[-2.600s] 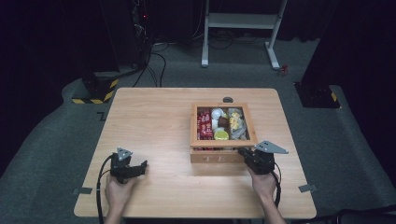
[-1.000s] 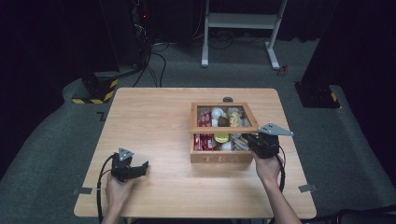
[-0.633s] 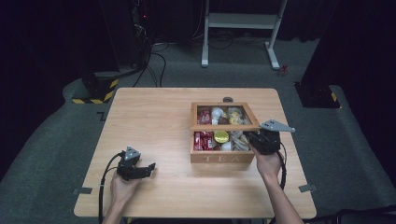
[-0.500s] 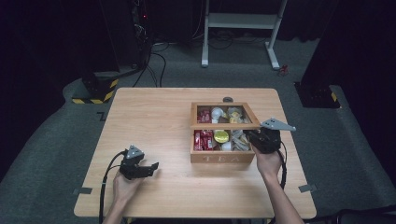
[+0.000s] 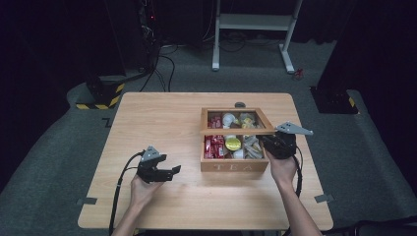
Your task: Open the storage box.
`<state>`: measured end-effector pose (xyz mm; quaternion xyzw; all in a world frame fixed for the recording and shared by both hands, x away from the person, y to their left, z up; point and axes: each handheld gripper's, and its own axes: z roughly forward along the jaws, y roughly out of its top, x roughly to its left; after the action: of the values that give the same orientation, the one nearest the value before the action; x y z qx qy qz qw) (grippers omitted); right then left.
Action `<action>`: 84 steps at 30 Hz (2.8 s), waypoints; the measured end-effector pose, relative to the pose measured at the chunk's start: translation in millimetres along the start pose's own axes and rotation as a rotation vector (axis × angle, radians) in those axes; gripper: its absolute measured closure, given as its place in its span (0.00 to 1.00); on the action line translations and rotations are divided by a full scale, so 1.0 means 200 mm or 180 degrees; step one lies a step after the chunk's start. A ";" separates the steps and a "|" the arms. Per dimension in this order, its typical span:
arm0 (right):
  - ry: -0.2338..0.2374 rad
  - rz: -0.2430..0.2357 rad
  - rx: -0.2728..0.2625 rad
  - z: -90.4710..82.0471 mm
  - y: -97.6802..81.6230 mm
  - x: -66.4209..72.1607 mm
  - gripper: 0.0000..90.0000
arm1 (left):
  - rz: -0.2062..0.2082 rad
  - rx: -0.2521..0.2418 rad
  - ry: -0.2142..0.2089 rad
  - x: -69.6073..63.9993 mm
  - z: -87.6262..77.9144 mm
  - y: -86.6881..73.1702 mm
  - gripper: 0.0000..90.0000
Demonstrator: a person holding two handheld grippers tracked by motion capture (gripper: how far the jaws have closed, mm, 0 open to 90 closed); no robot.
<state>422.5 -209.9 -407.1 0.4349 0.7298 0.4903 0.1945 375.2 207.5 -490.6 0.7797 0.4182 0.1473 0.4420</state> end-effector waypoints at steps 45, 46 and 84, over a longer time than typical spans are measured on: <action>-0.0028 -0.0007 0.0019 0.01 0.14 -0.04 0.99 | 0.0607 -0.0174 -0.0220 -0.36 0.32 0.39 0.34; -0.0034 0.0011 0.0024 0.01 0.14 -0.04 0.99 | 0.0627 -0.0165 -0.0216 -0.37 0.33 0.39 0.33; -0.0024 0.0017 -0.0033 0.02 0.26 -0.08 0.98 | 0.0950 0.0445 -0.0076 -0.53 0.68 0.63 0.37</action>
<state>455.8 -213.4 -365.5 0.4377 0.7254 0.4929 0.1981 458.0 13.7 -450.9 0.8638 0.3017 0.1725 0.3649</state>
